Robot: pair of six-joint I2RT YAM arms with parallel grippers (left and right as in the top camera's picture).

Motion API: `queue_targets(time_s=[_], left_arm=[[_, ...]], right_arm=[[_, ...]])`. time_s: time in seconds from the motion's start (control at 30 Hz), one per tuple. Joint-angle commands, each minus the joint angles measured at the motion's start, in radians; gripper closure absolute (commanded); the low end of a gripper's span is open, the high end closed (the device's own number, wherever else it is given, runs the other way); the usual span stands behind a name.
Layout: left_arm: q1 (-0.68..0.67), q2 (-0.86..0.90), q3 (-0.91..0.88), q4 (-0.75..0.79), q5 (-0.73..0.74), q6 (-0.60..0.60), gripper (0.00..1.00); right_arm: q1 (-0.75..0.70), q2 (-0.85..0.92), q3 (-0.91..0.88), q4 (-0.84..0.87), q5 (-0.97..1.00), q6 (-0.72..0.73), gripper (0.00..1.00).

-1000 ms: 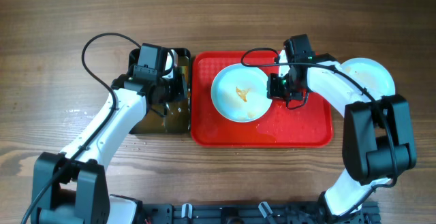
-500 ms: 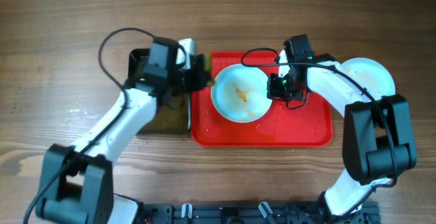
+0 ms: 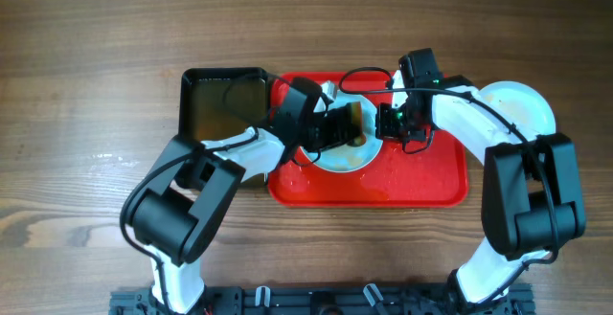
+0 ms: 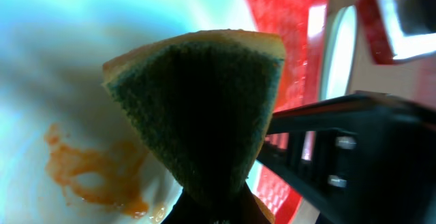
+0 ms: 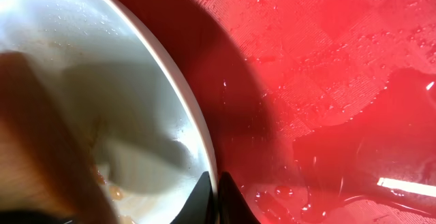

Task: Clean dirty plates on tray and stack at the side
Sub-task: 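Scrub the last plate with the sponge in the left gripper, then carry the last plate with the right gripper onto the stack at right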

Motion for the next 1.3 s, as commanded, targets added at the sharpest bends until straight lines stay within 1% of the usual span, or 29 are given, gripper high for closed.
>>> queue_targets(time_s=[0.0,0.1,0.2,0.3,0.4,0.43,0.5,0.57,0.6,0.67,0.7,0.77,0.8,0.83,0.9,0.97,1.07,1.13,1.23,1.27], left_arm=[[-0.002,0.031,0.005,0.008,-0.026,-0.023,0.96],[0.002,0.031,0.005,-0.021,-0.059,-0.019,0.96],[0.006,0.031,0.005,-0.198,-0.206,-0.006,0.96],[0.035,0.022,0.005,-0.304,-0.221,0.129,0.96],[0.088,-0.018,0.005,-0.386,-0.220,0.147,0.96],[0.108,-0.042,0.005,-0.405,-0.197,0.186,0.96],[0.135,-0.113,0.005,-0.417,-0.075,0.285,0.96],[0.151,-0.199,0.005,-0.440,0.038,0.337,0.96],[0.162,-0.248,0.005,-0.467,0.045,0.355,0.96],[0.195,-0.337,0.005,-0.531,0.005,0.405,0.96],[0.218,-0.378,0.005,-0.578,-0.051,0.431,0.96],[0.268,-0.438,0.005,-0.668,-0.197,0.432,0.96],[0.303,-0.454,0.005,-0.710,-0.264,0.432,0.96],[0.330,-0.454,0.005,-0.735,-0.296,0.444,0.96],[0.384,-0.431,0.002,-0.768,-0.307,0.491,0.96],[0.405,-0.406,-0.009,-0.768,-0.308,0.536,0.96],[0.417,-0.351,-0.022,-0.767,-0.311,0.536,0.96],[0.417,-0.298,-0.022,-0.763,-0.362,0.536,0.96],[0.416,-0.240,-0.022,-0.748,-0.367,0.536,0.96],[0.417,-0.216,-0.022,-0.748,-0.368,0.536,0.96]], right_arm=[[0.003,-0.026,-0.002,-0.002,0.013,-0.020,0.96],[0.003,-0.026,-0.002,-0.005,0.013,-0.020,0.96],[0.003,-0.026,-0.002,-0.006,0.013,-0.021,0.96],[0.003,-0.026,-0.002,-0.006,0.013,-0.021,0.96],[0.003,-0.026,-0.002,-0.009,0.013,-0.021,0.96],[0.003,-0.026,-0.002,-0.010,0.013,-0.021,0.96],[0.003,-0.026,-0.002,-0.010,0.013,-0.021,0.96],[0.003,-0.026,-0.002,-0.010,0.013,-0.021,0.96],[0.003,-0.026,-0.002,-0.009,0.013,-0.021,0.96],[0.003,-0.026,-0.002,-0.004,0.013,-0.021,0.96],[0.003,-0.026,-0.002,0.000,0.013,-0.021,0.96],[0.003,-0.026,-0.002,0.012,0.013,-0.021,0.96],[0.003,-0.026,-0.002,0.020,0.013,-0.021,0.96],[0.003,-0.030,0.002,0.023,0.013,-0.021,0.96],[0.003,-0.059,0.011,0.034,0.016,-0.045,0.96],[0.003,-0.121,0.014,0.037,0.073,-0.047,0.96],[0.011,-0.234,0.014,0.037,0.192,-0.103,0.96],[0.046,-0.318,0.014,0.035,0.344,-0.145,0.96],[0.129,-0.380,0.014,0.037,0.599,-0.193,0.96],[0.179,-0.390,0.014,0.044,0.727,-0.234,0.96]])
